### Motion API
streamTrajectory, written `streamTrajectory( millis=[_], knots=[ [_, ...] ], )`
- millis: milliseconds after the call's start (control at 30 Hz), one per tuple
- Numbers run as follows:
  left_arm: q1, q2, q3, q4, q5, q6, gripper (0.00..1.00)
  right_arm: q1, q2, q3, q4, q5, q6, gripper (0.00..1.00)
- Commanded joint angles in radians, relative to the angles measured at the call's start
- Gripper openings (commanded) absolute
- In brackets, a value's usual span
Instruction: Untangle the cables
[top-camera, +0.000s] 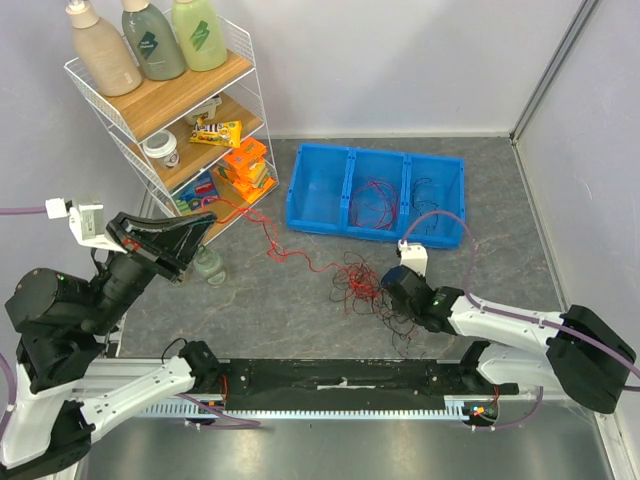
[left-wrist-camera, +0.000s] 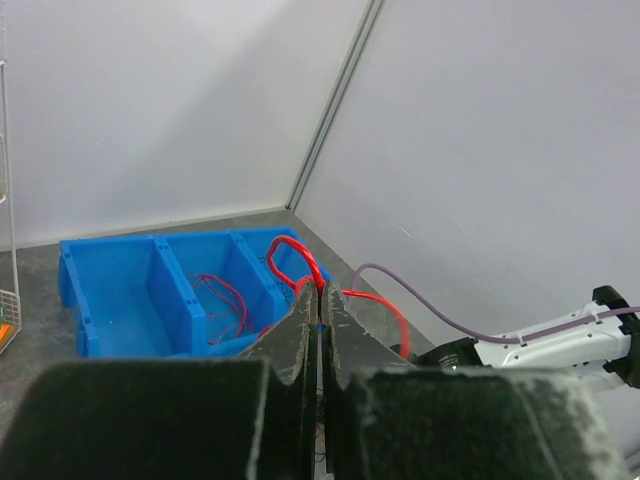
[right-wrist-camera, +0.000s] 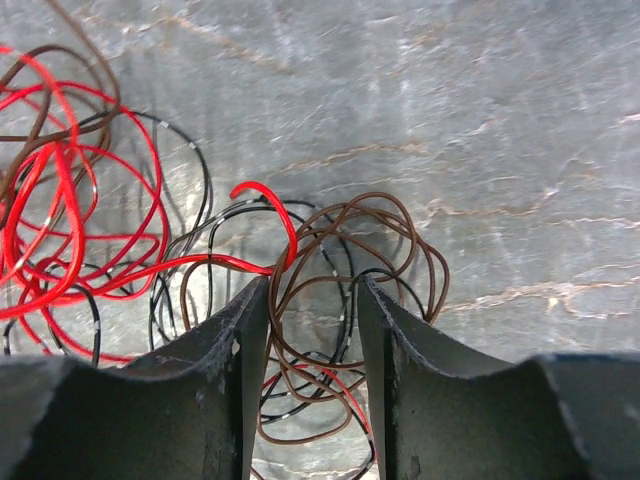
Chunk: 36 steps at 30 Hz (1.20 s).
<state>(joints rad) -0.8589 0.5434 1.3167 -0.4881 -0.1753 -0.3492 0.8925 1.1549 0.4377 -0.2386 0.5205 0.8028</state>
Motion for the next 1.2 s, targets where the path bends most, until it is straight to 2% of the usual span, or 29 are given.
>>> streamTrajectory(
  millis=[0, 100, 200, 300, 467, 600, 733, 867, 1033, 1100, 1167],
  knots=[
    [0.003, 0.043, 0.059, 0.014, 0.014, 0.041, 0.01, -0.043, -0.001, 0.074, -0.076, 0.064, -0.036, 0.49],
    [0.003, 0.053, 0.047, 0.034, 0.034, 0.012, 0.02, -0.03, -0.067, 0.136, -0.062, 0.011, -0.176, 0.56],
    [0.003, 0.07, 0.012, 0.052, 0.069, -0.014, 0.02, -0.021, -0.148, 0.173, 0.027, -0.15, -0.345, 0.71],
    [0.004, 0.073, -0.037, 0.083, 0.08, -0.03, 0.02, -0.006, -0.169, 0.222, 0.081, -0.282, -0.437, 0.74],
    [0.003, 0.064, -0.08, 0.092, 0.073, -0.05, 0.02, 0.014, -0.109, 0.233, 0.229, -0.506, -0.55, 0.79],
    [0.003, 0.058, -0.077, 0.085, 0.066, -0.043, 0.02, 0.016, -0.011, 0.231, 0.384, -0.517, -0.533, 0.78],
    [0.003, 0.073, -0.056, 0.059, 0.062, -0.034, 0.02, 0.029, 0.092, 0.28, 0.439, -0.476, -0.502, 0.65],
    [0.003, 0.072, -0.083, 0.042, 0.033, -0.039, 0.02, 0.046, 0.086, 0.306, 0.443, -0.442, -0.476, 0.37],
    [0.003, 0.081, -0.212, 0.025, -0.027, -0.089, 0.02, 0.072, -0.045, 0.317, 0.368, -0.476, -0.433, 0.05],
    [0.003, 0.093, -0.281, 0.045, -0.021, -0.12, 0.02, 0.072, -0.124, 0.311, 0.374, -0.519, -0.392, 0.0],
    [0.003, 0.11, -0.355, 0.098, 0.017, -0.152, 0.02, 0.072, -0.194, 0.321, 0.38, -0.565, -0.36, 0.0]
  ],
)
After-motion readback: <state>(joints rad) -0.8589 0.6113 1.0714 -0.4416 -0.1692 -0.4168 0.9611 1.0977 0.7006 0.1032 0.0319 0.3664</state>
